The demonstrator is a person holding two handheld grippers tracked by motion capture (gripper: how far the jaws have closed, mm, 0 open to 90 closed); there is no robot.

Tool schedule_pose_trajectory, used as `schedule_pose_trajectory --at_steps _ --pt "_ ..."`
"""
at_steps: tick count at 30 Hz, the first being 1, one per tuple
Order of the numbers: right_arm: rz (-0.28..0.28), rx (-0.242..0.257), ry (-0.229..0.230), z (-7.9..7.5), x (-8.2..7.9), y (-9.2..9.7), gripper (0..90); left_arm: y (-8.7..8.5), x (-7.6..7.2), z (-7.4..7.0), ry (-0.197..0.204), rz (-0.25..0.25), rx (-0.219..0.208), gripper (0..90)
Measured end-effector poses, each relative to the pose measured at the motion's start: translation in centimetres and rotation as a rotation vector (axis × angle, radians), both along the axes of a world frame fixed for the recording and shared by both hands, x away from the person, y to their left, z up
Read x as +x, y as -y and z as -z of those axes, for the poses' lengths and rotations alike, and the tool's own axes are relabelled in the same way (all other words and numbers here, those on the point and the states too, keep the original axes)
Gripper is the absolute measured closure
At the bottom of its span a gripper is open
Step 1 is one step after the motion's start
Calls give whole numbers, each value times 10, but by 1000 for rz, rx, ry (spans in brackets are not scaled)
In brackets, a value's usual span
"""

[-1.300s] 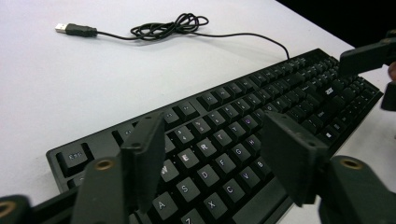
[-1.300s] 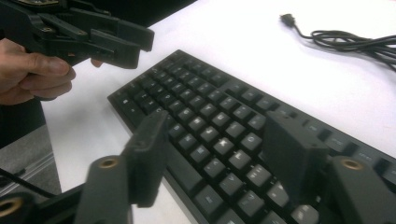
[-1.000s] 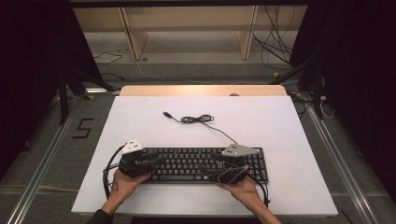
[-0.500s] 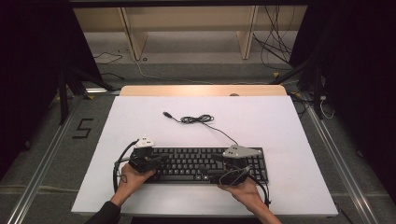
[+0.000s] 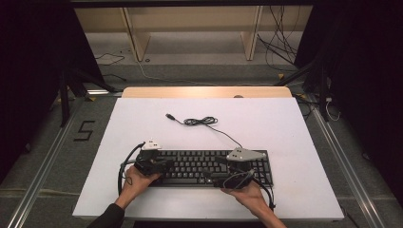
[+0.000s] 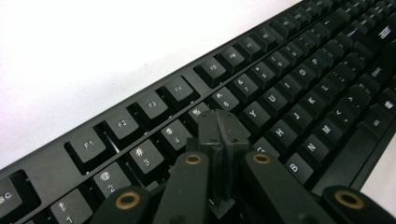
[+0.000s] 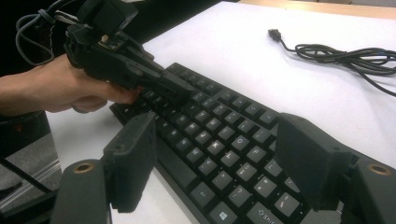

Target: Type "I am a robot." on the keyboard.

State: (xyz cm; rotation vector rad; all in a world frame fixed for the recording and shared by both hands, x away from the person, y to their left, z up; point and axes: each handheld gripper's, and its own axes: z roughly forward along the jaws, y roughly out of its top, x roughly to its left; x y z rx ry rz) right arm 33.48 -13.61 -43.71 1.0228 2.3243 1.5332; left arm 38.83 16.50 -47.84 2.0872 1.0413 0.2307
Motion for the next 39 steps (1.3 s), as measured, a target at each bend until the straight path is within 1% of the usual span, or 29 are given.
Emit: schedule_pose_trajectory --at_steps 1,2,4,7,9,10,11,13,15,19,20,21,23,29,36,38,39 --pt "0 0 0 0 0 0 306 0 -1 1 6 -4 -7 891" --pt "0 -1 0 0 0 0 305 0 -1 1 2 -3 -11 892" --pt "-1 -1 0 0 0 0 306 1 -1 0 3 2 1 892" --pt "-3 -3 0 0 -1 0 305 1 -1 1 3 -7 -8 892" --pt "-2 -3 2 -1 -1 -1 306 0 -2 0 14 0 -7 890" --pt "-2 -2 2 -1 -1 -1 306 -1 -2 0 23 -8 -12 889" --pt "-1 -1 3 -1 -1 0 306 -2 -2 -1 21 -5 -23 875" --pt "1 -1 5 0 0 0 306 -4 -3 -4 31 -11 -41 815" --pt "4 0 6 0 0 0 306 -8 -5 -9 41 -15 -82 774" --pt "10 0 6 1 1 1 304 -14 -9 -16 66 -10 -142 675" --pt "10 -2 8 2 1 1 303 -15 -11 -17 72 -12 -151 638" --pt "11 -3 8 2 2 1 304 -16 -12 -18 72 -13 -154 611" --pt "14 -3 7 3 2 1 303 -19 -13 -20 78 -14 -173 598" --pt "21 -5 3 5 4 2 303 -23 -19 -24 98 -23 -222 459" --pt "27 -4 0 6 7 1 303 -30 -30 -26 122 -29 -279 396" --pt "27 -7 0 7 9 1 303 -32 -33 -26 127 -31 -289 383" --pt "27 -8 -1 7 9 0 303 -33 -34 -25 128 -30 -286 375"
